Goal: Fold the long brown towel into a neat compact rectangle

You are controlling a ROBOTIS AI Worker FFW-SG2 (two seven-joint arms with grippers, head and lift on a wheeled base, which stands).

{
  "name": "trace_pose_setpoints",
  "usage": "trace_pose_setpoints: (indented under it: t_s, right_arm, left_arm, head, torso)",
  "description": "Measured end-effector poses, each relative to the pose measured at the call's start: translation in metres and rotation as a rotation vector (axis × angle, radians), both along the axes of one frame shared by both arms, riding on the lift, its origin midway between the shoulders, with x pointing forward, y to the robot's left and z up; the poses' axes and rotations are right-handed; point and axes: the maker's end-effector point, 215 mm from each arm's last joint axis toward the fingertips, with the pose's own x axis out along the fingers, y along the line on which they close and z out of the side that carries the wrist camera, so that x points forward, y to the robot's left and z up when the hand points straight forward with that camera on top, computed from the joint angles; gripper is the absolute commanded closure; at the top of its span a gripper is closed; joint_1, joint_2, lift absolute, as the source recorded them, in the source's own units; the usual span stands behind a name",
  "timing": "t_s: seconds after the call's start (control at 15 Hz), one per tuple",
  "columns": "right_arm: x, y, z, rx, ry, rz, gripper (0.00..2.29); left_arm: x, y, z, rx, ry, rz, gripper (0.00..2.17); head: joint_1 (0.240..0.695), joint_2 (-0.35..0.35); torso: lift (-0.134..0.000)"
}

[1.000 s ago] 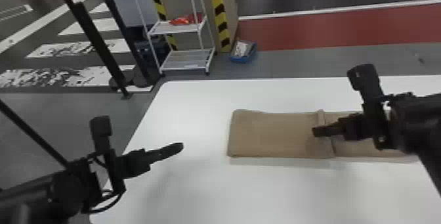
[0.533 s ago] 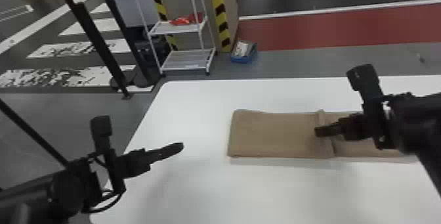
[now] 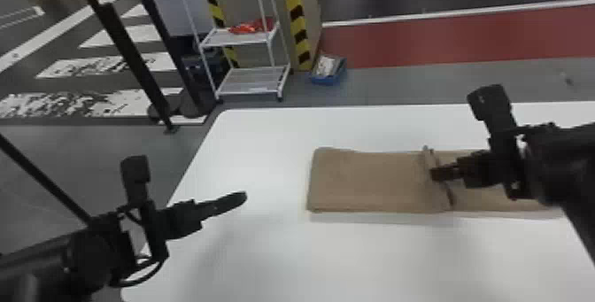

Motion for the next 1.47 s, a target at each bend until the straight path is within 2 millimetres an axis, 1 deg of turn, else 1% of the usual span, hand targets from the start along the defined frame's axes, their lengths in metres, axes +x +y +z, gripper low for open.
trace_pose_setpoints:
  t_s: [0.27,0.4,0.53,0.67,0.73,1.0,1.07,1.2,1.27,1.33,1.47]
  right_arm:
    - [-0.001,0.002,0.003,0.014,-0.004,-0.001,1.21]
    - [-0.002,0.006,0.014,0.04,-0.012,-0.001,1.21]
    - [-0.004,0.007,0.029,0.075,-0.02,-0.011,1.21]
    - [-0.004,0.001,0.042,0.113,-0.021,-0.035,1.21]
    - [-0.005,-0.003,0.044,0.125,-0.018,-0.046,1.21]
    - [-0.014,-0.016,0.026,0.141,0.01,-0.078,1.21]
    - [-0.015,-0.016,0.03,0.153,0.008,-0.08,1.21]
    - [-0.016,-0.02,0.053,0.194,0.0,-0.095,1.21]
    - [-0.018,-0.027,0.06,0.207,0.002,-0.115,1.21]
    - [-0.018,-0.036,0.06,0.215,0.005,-0.134,1.21]
    - [-0.018,-0.045,0.05,0.22,0.017,-0.158,1.21]
  left_arm:
    - [0.0,0.0,0.001,0.002,-0.001,-0.001,0.09]
    - [0.0,0.0,0.001,0.002,-0.001,-0.001,0.09]
    - [0.0,0.0,0.001,0.002,-0.001,-0.001,0.09]
    - [0.0,0.001,0.001,0.003,0.0,-0.001,0.09]
    - [0.0,0.002,0.0,0.003,0.0,-0.001,0.09]
    - [0.002,0.001,0.001,0.002,0.0,-0.002,0.09]
    - [0.004,0.001,0.001,0.001,-0.001,0.0,0.09]
    - [0.008,0.001,0.002,-0.002,-0.004,0.001,0.09]
    - [0.009,0.0,0.002,-0.003,-0.005,0.0,0.09]
    - [0.009,-0.003,0.002,-0.007,-0.005,-0.003,0.09]
    - [0.01,-0.007,0.0,-0.01,-0.004,-0.006,0.09]
  head:
    - [0.695,0.291]
    - [0.695,0.295]
    - [0.695,0.298]
    - [0.695,0.295]
    - [0.695,0.292]
    - [0.695,0.279]
    - [0.695,0.278]
    - [0.695,0.275]
    - [0.695,0.269]
    - [0.695,0.261]
    - [0.695,0.245]
  torso:
    - [-0.124]
    - [-0.124]
    - [-0.124]
    - [-0.124]
    - [-0.124]
    - [-0.124]
    - [-0.124]
    - [-0.124]
    - [-0.124]
    - [-0.124]
    - [-0.124]
